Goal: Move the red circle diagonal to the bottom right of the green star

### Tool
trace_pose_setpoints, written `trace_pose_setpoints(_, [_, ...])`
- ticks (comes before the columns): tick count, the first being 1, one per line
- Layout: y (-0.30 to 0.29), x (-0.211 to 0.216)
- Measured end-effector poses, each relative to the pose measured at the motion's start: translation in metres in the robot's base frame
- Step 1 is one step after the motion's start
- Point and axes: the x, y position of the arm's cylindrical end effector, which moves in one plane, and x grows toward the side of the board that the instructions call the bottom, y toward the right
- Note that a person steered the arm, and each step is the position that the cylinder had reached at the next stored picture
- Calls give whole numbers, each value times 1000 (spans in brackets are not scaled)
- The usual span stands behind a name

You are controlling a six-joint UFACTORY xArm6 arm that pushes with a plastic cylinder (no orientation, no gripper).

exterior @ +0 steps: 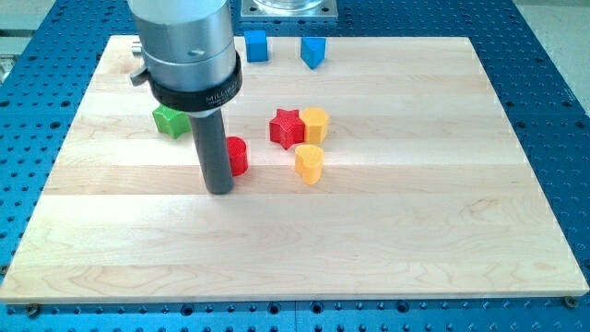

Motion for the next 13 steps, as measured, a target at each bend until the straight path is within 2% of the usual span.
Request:
trace_pose_setpoints(1, [37, 41])
trace_pose_setpoints(2, [153, 38])
trace_pose_setpoints(4, [344, 32])
trace_pose_setpoints(5, [380, 8])
trace_pose_setpoints(6, [394, 8])
trace_pose_setpoints(9, [402, 8])
trace_pose_setpoints(10, [393, 25])
trace_pose_setpoints(11, [337, 34])
trace_pose_setpoints(12, [239, 47])
trace_pose_setpoints(13, [132, 109])
